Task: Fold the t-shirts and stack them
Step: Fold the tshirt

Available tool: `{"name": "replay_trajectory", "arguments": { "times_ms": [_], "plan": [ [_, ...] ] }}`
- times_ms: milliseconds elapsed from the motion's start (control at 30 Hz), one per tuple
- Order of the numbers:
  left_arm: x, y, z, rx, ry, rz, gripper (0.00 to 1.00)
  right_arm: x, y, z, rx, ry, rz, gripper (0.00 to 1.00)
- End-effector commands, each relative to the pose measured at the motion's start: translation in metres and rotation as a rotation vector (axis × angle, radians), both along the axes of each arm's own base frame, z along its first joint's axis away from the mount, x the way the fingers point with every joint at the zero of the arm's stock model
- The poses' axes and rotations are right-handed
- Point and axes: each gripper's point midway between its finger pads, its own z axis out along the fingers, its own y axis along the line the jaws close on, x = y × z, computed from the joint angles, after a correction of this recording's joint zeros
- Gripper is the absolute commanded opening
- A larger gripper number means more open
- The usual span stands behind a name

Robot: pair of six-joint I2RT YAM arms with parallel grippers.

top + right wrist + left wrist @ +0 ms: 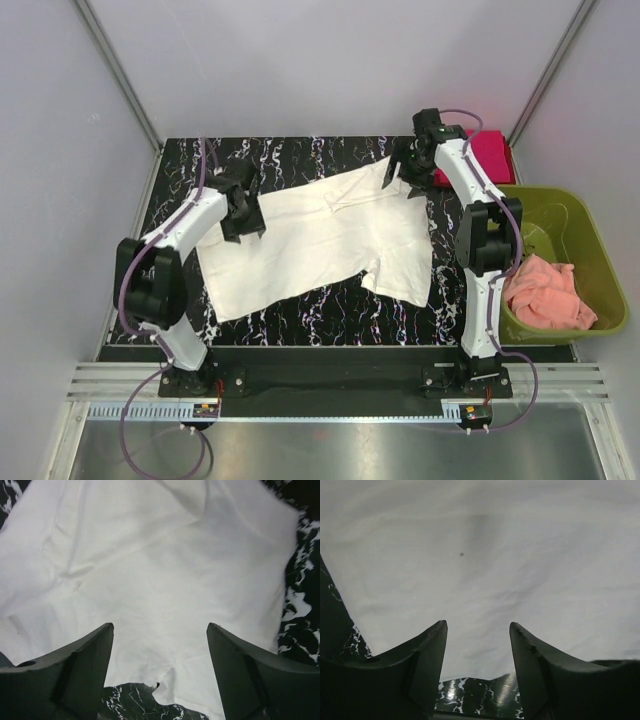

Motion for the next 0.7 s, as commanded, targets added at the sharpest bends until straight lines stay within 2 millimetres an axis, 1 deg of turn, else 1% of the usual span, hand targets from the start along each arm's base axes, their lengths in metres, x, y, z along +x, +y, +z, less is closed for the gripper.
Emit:
{"name": "replay_trajectory", "arguments": {
  "times_ms": [0, 33, 67, 100, 133, 167, 200, 233, 267, 300, 367, 400, 433, 467, 500, 533, 567, 600, 633, 667],
  "plan": [
    [-0.012, 0.040, -0.046, 0.081, 0.132, 0.119, 0.58, -0.032, 0.022, 0.007, -0.037, 0.013, 0.049, 0.84],
    [-0.008, 0.047, -0.048, 0.087, 0.131, 0.137, 0.58, -0.042, 0.027, 0.004, -0.051, 0.030, 0.075, 0.85],
    [-0.002, 0.060, -0.050, 0.103, 0.125, 0.169, 0.58, -0.049, 0.027, 0.008, -0.055, 0.029, 0.086, 0.85],
    [0.007, 0.066, -0.053, 0.114, 0.111, 0.166, 0.58, -0.063, 0.025, -0.004, -0.066, 0.072, 0.096, 0.85],
    [0.012, 0.072, -0.056, 0.122, 0.108, 0.174, 0.58, -0.069, 0.026, -0.006, -0.071, 0.073, 0.112, 0.85],
    [0.020, 0.084, -0.055, 0.136, 0.103, 0.192, 0.58, -0.081, 0.023, -0.011, -0.079, 0.097, 0.116, 0.86],
    [0.021, 0.088, -0.065, 0.139, 0.132, 0.196, 0.58, -0.087, 0.022, -0.014, -0.085, 0.106, 0.121, 0.85],
    [0.024, 0.092, -0.069, 0.136, 0.144, 0.202, 0.58, -0.091, 0.020, -0.009, -0.089, 0.098, 0.129, 0.86],
    [0.024, 0.102, -0.074, 0.145, 0.160, 0.222, 0.58, -0.095, 0.018, -0.010, -0.094, 0.104, 0.131, 0.86],
    [0.024, 0.106, -0.085, 0.150, 0.188, 0.227, 0.59, -0.102, 0.014, -0.013, -0.107, 0.117, 0.135, 0.86],
    [0.023, 0.118, -0.097, 0.129, 0.229, 0.241, 0.58, -0.110, 0.009, -0.011, -0.129, 0.119, 0.149, 0.87],
    [0.020, 0.121, -0.111, 0.137, 0.274, 0.243, 0.58, -0.113, 0.006, -0.010, -0.142, 0.123, 0.151, 0.87],
    [0.020, 0.123, -0.116, 0.139, 0.291, 0.238, 0.58, -0.116, 0.004, -0.009, -0.148, 0.128, 0.151, 0.87],
    [0.023, 0.138, -0.118, 0.129, 0.299, 0.267, 0.58, -0.119, 0.002, -0.006, -0.152, 0.125, 0.151, 0.88],
    [0.022, 0.144, -0.127, 0.136, 0.327, 0.262, 0.58, -0.124, 0.000, -0.009, -0.163, 0.139, 0.149, 0.89],
    [0.025, 0.148, -0.128, 0.134, 0.333, 0.262, 0.58, -0.126, -0.001, -0.008, -0.163, 0.141, 0.147, 0.90],
    [0.034, 0.156, -0.124, 0.135, 0.320, 0.254, 0.57, -0.129, -0.001, -0.006, -0.159, 0.139, 0.145, 0.90],
    [0.036, 0.160, -0.131, 0.143, 0.342, 0.248, 0.57, -0.131, -0.001, -0.005, -0.155, 0.142, 0.142, 0.90],
    [0.041, 0.164, -0.130, 0.152, 0.343, 0.244, 0.57, -0.132, -0.002, -0.003, -0.156, 0.139, 0.136, 0.91],
    [0.054, 0.171, -0.121, 0.164, 0.317, 0.231, 0.57, -0.135, -0.003, -0.004, -0.156, 0.145, 0.137, 0.91]
  ]
}}
